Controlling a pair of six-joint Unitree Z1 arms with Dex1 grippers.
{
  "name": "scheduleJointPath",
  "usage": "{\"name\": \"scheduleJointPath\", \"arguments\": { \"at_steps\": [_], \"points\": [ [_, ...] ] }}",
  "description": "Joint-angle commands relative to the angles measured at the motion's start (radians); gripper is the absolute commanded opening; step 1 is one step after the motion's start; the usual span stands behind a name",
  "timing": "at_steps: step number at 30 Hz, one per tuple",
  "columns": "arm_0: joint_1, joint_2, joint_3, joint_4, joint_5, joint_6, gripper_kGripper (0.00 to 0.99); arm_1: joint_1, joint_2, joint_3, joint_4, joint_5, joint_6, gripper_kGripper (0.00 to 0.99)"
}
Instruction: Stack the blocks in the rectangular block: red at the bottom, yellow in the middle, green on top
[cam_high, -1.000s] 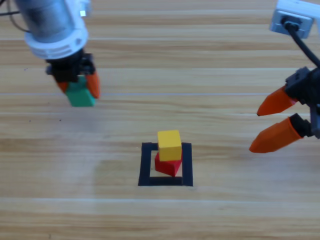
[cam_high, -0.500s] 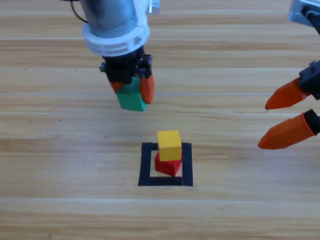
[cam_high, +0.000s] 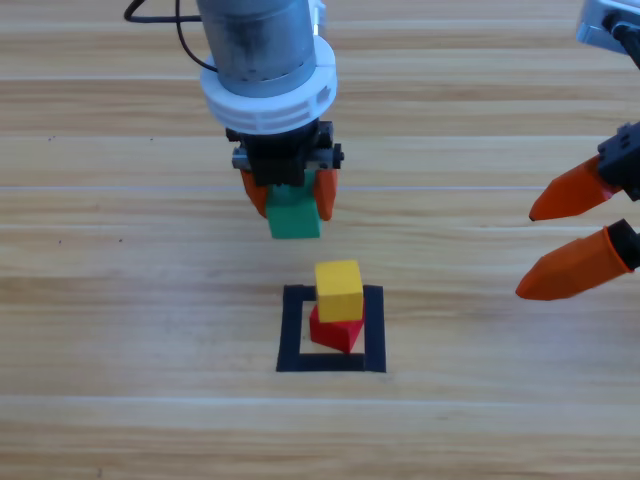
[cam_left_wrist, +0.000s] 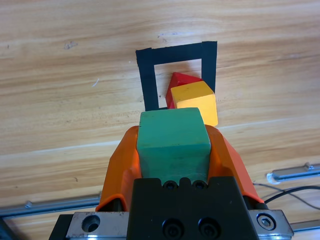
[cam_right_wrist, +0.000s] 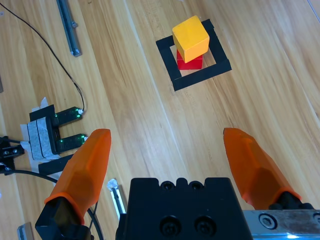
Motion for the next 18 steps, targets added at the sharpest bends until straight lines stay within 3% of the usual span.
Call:
{"name": "scheduleJointPath", "arguments": {
  "at_steps": [1, 7, 18],
  "points": [
    [-0.026, 0.032, 0.008, 0.006, 0.017, -0.099, 0.026, -0.027, -0.013, 0.035, 0.019, 0.022, -0.008, 0.990],
    [-0.049, 0.053, -0.002, 0.007, 0.026, -0.154, 0.028, -0.027, -0.014, 0.035, 0.020, 0.025, -0.008, 0.990],
    [-0.087, 0.125, -0.048, 0.015, 0.057, -0.099, 0.043, -0.027, -0.017, 0.039, 0.019, 0.028, -0.008, 0.990]
  ]
}}
